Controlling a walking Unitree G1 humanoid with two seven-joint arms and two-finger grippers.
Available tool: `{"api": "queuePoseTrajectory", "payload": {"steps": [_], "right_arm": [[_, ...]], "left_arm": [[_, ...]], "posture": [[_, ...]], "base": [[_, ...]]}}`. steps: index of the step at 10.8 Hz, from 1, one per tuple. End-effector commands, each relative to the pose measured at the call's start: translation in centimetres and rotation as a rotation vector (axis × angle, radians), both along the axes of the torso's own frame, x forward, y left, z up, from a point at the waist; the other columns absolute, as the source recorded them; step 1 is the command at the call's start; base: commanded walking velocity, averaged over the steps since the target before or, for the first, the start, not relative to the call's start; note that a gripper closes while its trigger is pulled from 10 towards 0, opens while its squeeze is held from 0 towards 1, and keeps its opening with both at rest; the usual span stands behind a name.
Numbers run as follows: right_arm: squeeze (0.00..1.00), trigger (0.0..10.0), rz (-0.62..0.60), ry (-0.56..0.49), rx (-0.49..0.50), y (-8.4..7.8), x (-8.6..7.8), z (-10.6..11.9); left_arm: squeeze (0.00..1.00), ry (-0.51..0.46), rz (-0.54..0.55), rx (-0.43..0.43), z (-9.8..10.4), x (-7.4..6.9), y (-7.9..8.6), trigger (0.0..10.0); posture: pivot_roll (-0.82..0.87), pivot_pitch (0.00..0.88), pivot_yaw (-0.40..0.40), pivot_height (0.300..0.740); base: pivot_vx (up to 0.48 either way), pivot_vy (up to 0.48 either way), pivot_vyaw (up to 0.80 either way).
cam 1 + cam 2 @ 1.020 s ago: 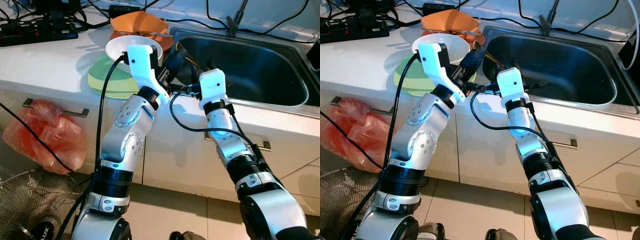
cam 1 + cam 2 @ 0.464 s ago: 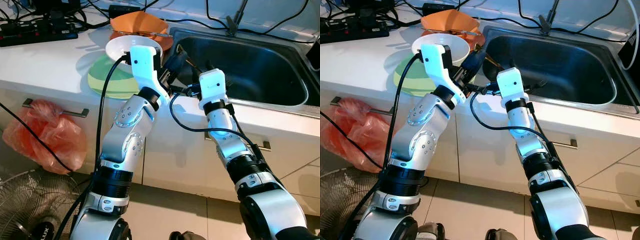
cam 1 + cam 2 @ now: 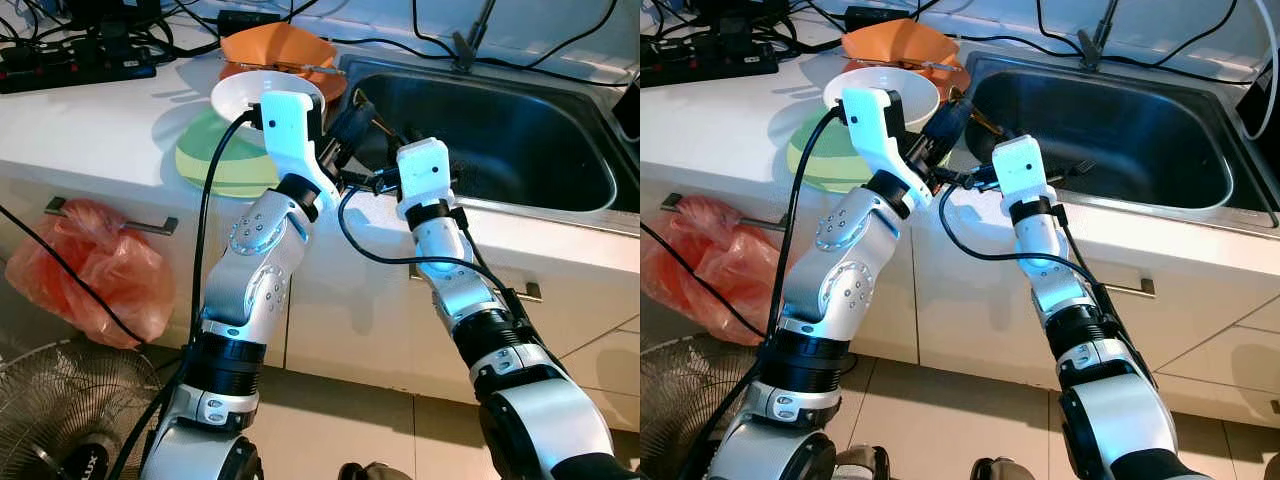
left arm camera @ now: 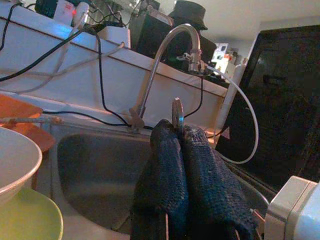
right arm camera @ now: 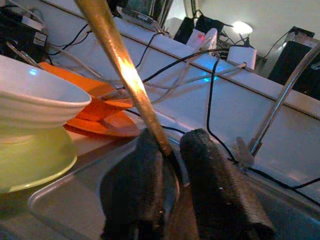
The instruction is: Kitchen organization
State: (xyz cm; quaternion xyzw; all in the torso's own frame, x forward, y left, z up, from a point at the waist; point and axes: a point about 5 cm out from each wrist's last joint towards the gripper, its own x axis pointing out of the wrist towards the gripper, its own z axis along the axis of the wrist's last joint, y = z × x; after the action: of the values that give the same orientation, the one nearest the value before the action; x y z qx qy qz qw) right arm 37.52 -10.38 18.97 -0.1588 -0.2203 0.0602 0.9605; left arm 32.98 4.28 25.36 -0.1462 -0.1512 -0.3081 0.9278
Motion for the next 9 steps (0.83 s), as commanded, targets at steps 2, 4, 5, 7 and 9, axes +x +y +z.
{"api": "queuePoseTrajectory", "payload": {"steps": [2,4,5,7,9], "right_arm": [[0.00,0.0,0.001,-0.014,0.003,-0.20,0.03,0.27],[0.00,0.0,0.002,-0.015,0.004,-0.20,0.02,0.26],[0.00,0.0,0.003,-0.013,0.002,-0.21,0.01,0.20],[0.00,0.0,0.005,-0.012,0.002,-0.18,0.00,0.14],[0.00,0.0,0.005,-0.011,0.001,-0.16,0.00,0.11]], "left_arm": [[0.00,0.011,-0.008,0.012,-0.24,-0.07,-0.27,10.0],[0.00,0.010,-0.010,0.014,-0.30,-0.07,-0.29,10.0],[0.00,0.009,0.007,0.019,-0.34,0.04,-0.21,10.0],[1.00,0.003,0.027,0.030,-0.40,0.22,0.00,10.0],[1.00,-0.001,0.028,0.031,-0.47,0.25,0.00,10.0]], "posture": [[0.10,0.091,-0.064,0.740],[0.10,0.090,-0.063,0.740],[0.10,0.089,-0.062,0.740],[0.10,0.087,-0.063,0.740],[0.10,0.085,-0.063,0.740]], "base": [[0.000,0.000,0.00],[0.000,0.000,0.00],[0.000,0.000,0.00],[0.000,0.000,0.00],[0.000,0.000,0.00]]}}
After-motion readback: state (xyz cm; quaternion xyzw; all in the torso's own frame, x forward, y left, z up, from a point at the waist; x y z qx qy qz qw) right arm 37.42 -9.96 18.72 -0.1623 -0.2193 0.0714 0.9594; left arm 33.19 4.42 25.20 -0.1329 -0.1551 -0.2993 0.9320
